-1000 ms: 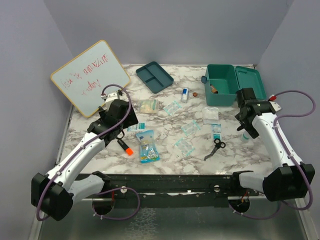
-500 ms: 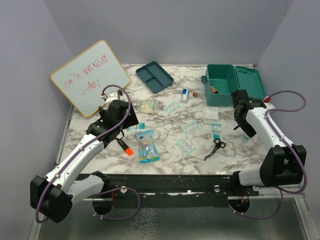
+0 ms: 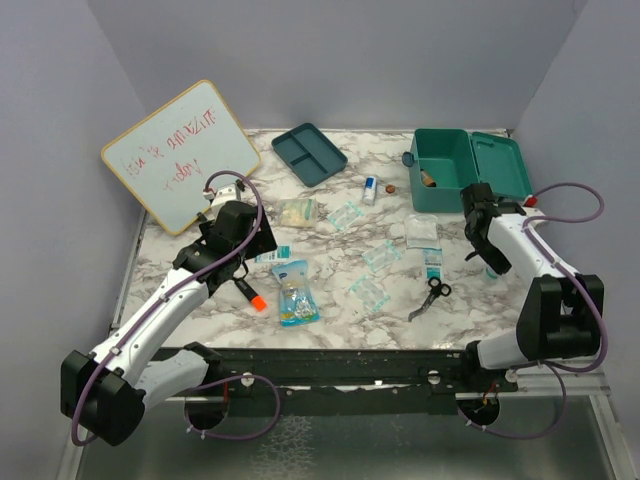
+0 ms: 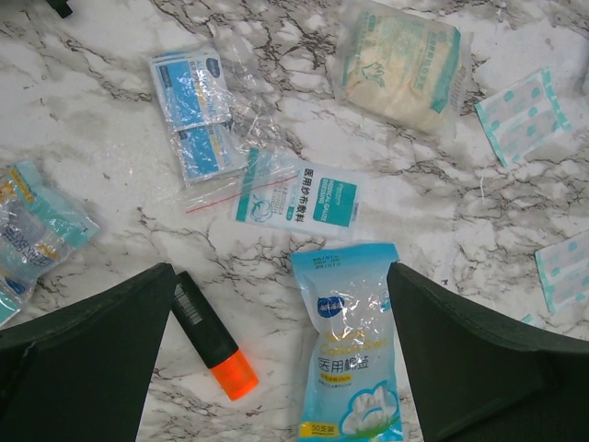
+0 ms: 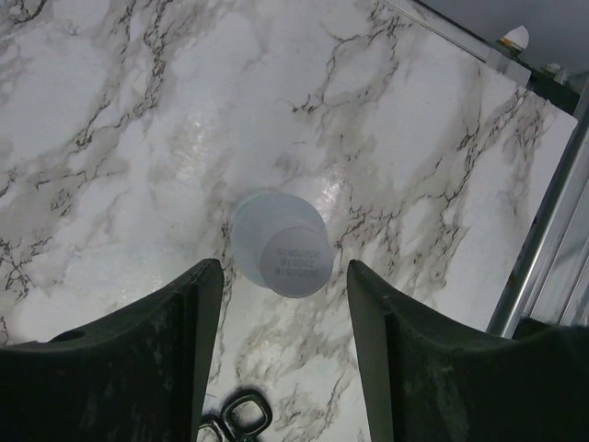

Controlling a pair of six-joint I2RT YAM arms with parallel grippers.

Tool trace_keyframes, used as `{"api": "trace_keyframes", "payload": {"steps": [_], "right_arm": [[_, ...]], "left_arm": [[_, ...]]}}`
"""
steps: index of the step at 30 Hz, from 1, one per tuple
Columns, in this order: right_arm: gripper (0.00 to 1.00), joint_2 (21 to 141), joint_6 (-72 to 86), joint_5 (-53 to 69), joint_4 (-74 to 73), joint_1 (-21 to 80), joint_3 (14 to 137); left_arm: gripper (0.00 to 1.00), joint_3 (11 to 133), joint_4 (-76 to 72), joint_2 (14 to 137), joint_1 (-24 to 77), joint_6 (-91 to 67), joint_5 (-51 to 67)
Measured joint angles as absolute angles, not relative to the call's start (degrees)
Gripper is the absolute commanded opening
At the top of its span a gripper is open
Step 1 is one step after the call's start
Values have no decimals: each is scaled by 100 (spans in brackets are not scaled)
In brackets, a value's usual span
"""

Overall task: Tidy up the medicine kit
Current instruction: Pick up the pill bottle at the center of the board.

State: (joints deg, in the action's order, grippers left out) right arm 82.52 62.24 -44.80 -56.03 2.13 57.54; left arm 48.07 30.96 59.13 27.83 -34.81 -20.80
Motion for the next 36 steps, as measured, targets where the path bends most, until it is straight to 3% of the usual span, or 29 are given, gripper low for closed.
{"api": "trace_keyframes", "payload": {"steps": [8, 17, 24, 28, 36], "right_arm": [[56, 8337, 6020, -4644, -5459, 165, 5754], [40, 8337, 5690, -4652, -5319, 148, 5754], [23, 8335, 5548, -4644, -5408, 148, 5815], [2, 8294, 5408, -4644, -5610, 145, 6029], [1, 7852, 4786, -4331, -5651, 139, 6963]], "left_arm": [[99, 4807, 3096, 5913, 2783, -3461, -2080], [99, 4807, 3096, 5913, 2783, -3457, -2080], [99, 4807, 3096, 5909, 2783, -3454, -2080], [99, 4807, 3096, 5867, 2783, -3457, -2080], [99, 4797, 3092, 5784, 2783, -3459, -2080]]}}
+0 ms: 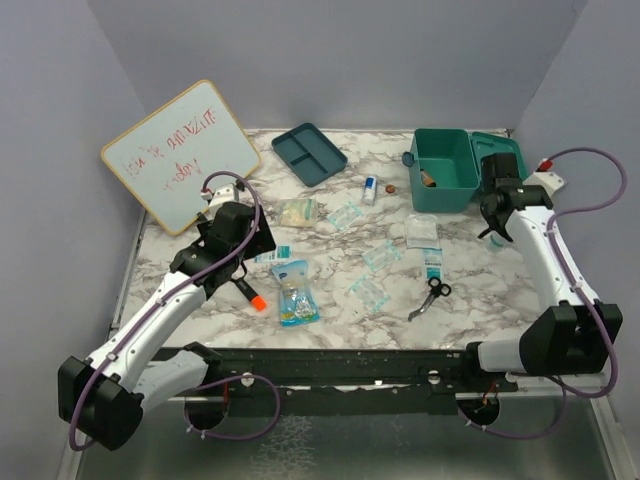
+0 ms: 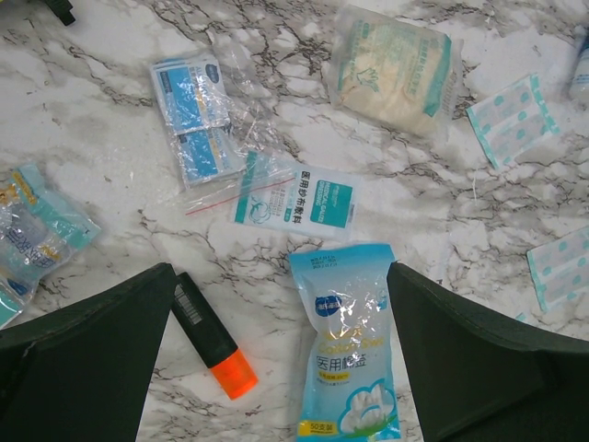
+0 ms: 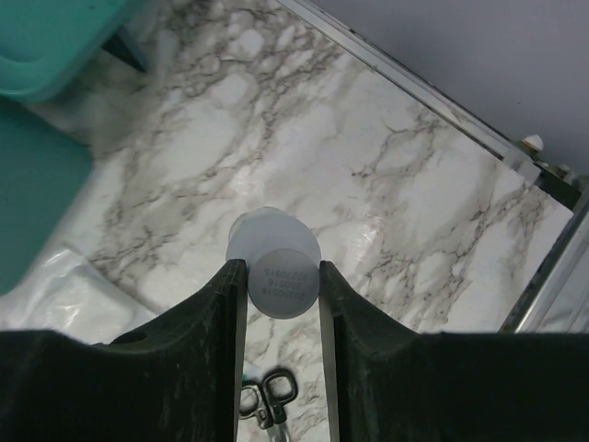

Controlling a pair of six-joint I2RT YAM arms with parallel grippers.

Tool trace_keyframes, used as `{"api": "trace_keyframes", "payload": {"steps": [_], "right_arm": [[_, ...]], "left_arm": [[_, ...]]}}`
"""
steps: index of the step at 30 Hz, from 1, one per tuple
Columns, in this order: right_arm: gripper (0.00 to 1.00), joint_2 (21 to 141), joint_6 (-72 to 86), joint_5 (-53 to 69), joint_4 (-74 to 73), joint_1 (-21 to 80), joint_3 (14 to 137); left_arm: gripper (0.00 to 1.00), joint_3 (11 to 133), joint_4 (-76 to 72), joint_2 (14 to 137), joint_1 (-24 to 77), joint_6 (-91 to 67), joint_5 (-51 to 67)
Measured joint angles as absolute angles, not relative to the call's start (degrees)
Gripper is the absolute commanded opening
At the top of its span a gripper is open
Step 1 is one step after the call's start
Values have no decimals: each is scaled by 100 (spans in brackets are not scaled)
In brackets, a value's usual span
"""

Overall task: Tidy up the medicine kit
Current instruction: Pick up the pill bottle at the center of the board, then place the pill bottle in the medicine box.

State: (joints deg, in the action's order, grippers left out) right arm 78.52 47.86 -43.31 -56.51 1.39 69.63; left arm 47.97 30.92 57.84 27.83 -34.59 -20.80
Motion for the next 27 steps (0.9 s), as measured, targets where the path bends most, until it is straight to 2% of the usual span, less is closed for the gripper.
{"api": "trace_keyframes", "payload": {"steps": [9, 16, 27], "right_arm": [[1, 7529, 3975, -3264, -4971, 139, 7983], [1, 7642, 2954, -2366, -3256, 139, 8147], [1, 9697, 1581, -1476, -1409, 139, 8853]], "left_arm": [[99, 4775, 3092, 5730, 2783, -3461, -2080], [99, 4757, 3083, 5634, 2783, -3461, -2080], [99, 4733, 3041, 5607, 2783, -3461, -2078]]}}
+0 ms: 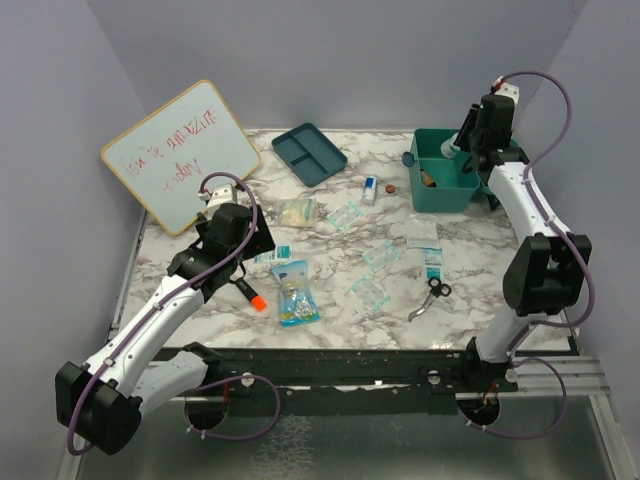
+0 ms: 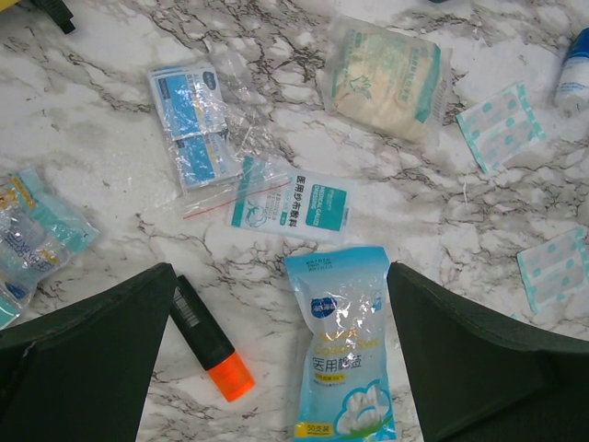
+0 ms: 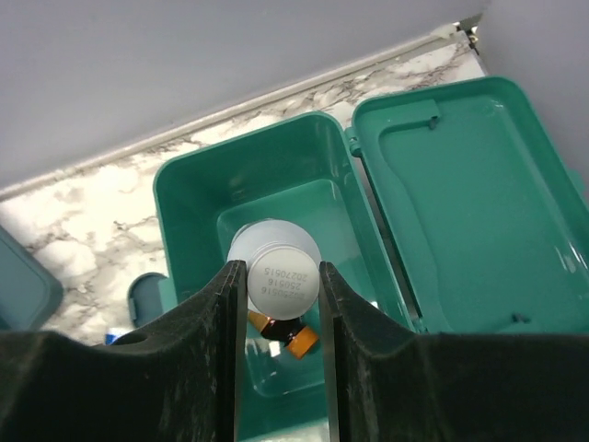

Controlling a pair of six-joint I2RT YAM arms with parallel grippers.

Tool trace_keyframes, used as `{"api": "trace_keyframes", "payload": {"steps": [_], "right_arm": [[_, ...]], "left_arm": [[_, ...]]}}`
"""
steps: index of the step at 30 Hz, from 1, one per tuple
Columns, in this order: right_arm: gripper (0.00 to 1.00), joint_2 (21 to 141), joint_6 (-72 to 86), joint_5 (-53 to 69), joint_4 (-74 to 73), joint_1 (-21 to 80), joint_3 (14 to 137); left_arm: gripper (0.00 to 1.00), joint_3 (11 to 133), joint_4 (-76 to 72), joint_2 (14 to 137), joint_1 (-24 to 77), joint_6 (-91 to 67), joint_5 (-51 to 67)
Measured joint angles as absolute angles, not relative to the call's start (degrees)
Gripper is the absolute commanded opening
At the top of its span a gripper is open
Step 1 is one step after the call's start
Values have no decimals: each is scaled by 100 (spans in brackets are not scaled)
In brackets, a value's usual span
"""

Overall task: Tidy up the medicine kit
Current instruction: Place the pill bottle in the medicine box.

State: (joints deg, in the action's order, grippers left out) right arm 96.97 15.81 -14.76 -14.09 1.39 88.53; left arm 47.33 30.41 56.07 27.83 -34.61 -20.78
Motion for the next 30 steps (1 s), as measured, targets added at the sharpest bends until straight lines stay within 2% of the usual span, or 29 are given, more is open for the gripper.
{"api": "trace_keyframes", "payload": {"steps": [18, 30], "right_arm": [[1, 11157, -799, -884, 21, 193, 8899], [1, 11577, -1164, -764, 607, 209, 8897]], "left_arm": [[99, 4733, 2995, 5607, 2783, -3459, -2032], [99, 4731, 2985, 5625, 2783, -3459, -1970]]}}
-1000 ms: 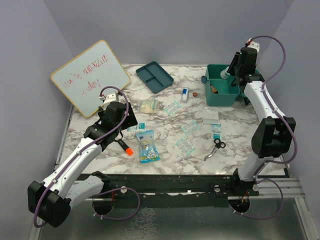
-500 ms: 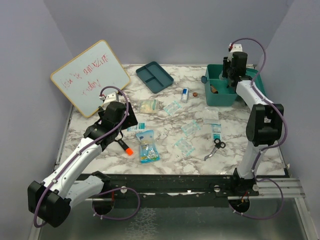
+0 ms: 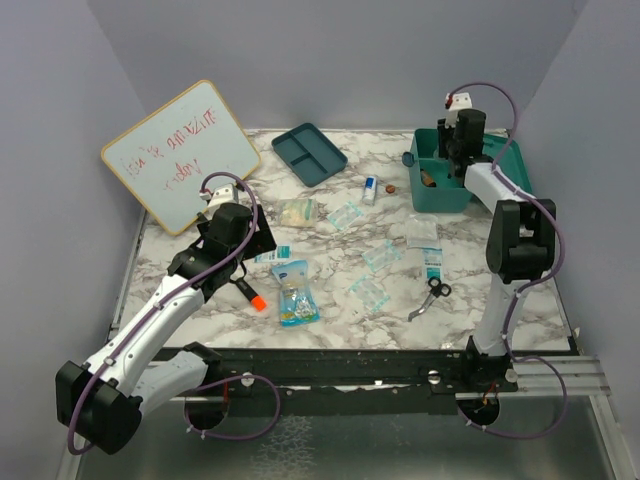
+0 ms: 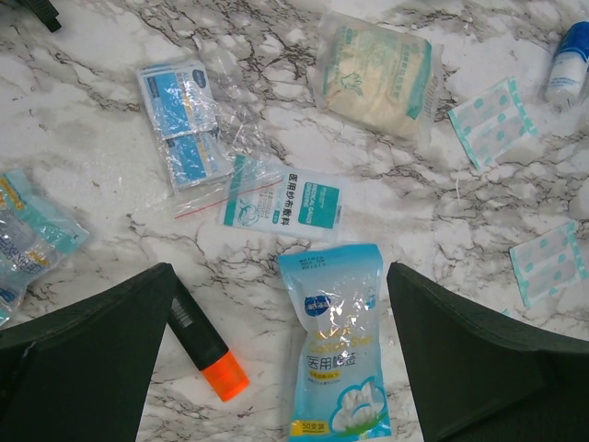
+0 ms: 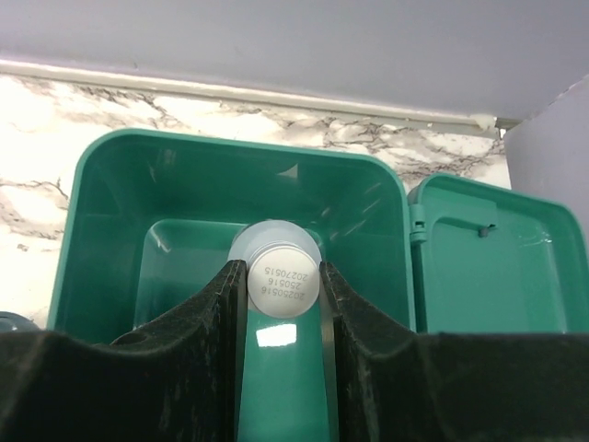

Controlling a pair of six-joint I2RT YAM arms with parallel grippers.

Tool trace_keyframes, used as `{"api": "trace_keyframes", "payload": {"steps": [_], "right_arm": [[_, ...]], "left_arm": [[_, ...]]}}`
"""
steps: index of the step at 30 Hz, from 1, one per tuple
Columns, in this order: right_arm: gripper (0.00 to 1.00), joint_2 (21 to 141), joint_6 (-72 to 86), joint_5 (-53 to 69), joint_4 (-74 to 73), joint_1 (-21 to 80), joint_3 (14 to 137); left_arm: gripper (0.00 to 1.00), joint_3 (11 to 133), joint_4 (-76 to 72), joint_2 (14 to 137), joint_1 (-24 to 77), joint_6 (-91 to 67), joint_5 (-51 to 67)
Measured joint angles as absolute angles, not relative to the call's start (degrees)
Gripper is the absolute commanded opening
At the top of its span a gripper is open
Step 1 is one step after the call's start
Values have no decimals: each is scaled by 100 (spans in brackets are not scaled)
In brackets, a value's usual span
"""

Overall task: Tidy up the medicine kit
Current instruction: Place the pill bottle in the medicine box.

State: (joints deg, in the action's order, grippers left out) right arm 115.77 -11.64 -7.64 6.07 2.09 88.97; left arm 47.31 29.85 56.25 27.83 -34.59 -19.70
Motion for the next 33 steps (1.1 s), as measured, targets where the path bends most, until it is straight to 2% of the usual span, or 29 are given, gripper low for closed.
{"api": "trace_keyframes", "payload": {"steps": [6, 26, 33], "right_arm": [[4, 11806, -1160, -746, 615, 209, 8884], [35, 11841, -609, -812, -69, 217, 8899], [42, 11773, -294, -829, -526, 217, 8993]], "left_arm": [[99, 4731, 2982, 5625, 2783, -3457, -1970], [99, 4711, 2969, 5625, 2781, -3441, -1975], [99, 4709, 2967, 5605, 2783, -3441, -1975]]}}
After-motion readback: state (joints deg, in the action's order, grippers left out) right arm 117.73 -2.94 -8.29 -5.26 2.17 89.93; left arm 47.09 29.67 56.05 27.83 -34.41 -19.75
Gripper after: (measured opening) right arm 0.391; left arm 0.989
